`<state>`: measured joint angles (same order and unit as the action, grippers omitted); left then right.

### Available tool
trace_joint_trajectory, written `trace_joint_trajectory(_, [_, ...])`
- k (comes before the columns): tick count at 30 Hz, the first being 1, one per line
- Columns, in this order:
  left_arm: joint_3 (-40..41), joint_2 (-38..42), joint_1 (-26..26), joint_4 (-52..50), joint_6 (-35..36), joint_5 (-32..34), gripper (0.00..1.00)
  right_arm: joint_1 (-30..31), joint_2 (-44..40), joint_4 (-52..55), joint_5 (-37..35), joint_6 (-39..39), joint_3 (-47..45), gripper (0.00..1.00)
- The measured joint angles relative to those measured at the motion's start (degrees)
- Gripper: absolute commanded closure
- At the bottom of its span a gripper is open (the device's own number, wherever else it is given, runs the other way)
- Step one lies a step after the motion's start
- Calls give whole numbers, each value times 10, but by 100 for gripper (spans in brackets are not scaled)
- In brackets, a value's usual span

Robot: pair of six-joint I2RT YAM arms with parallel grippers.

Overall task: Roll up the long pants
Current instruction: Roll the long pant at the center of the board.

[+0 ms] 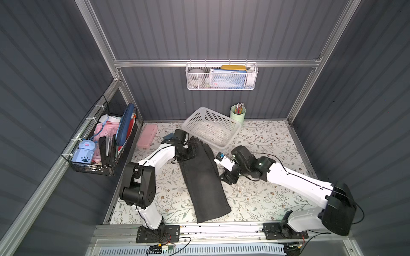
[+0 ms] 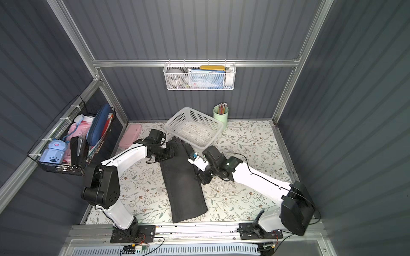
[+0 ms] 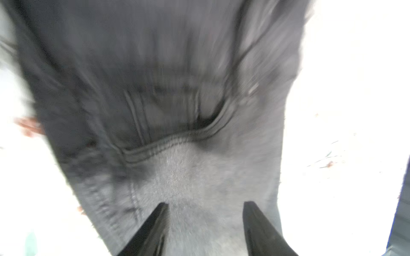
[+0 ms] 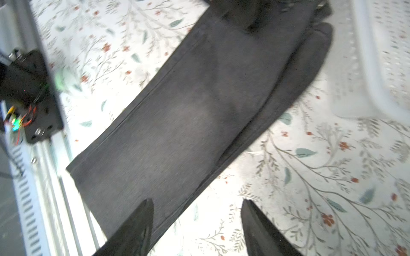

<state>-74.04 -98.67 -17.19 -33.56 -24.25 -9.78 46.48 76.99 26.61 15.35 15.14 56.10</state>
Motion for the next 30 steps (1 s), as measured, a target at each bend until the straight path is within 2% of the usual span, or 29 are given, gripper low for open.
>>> trace_joint_trajectory(4, [-50,26,3,-56,7,13,40,42,-37,-2,5,46,-64,33])
trace_joint_trajectory(9, [-61,46,5,-127,12,36,37,110,-41,-5,-46,87,-86,30])
trace_joint_trajectory(16, [-141,-1,20,-192,33,30,35,215,8,-3,-108,129,-88,26])
trace_joint_trajectory(26, [-159,-10,27,-196,42,5,35,236,84,-2,-156,154,-97,26])
trace_joint_trajectory(30, [-154,-10,34,-196,45,-1,35,238,106,-4,-157,161,-97,31])
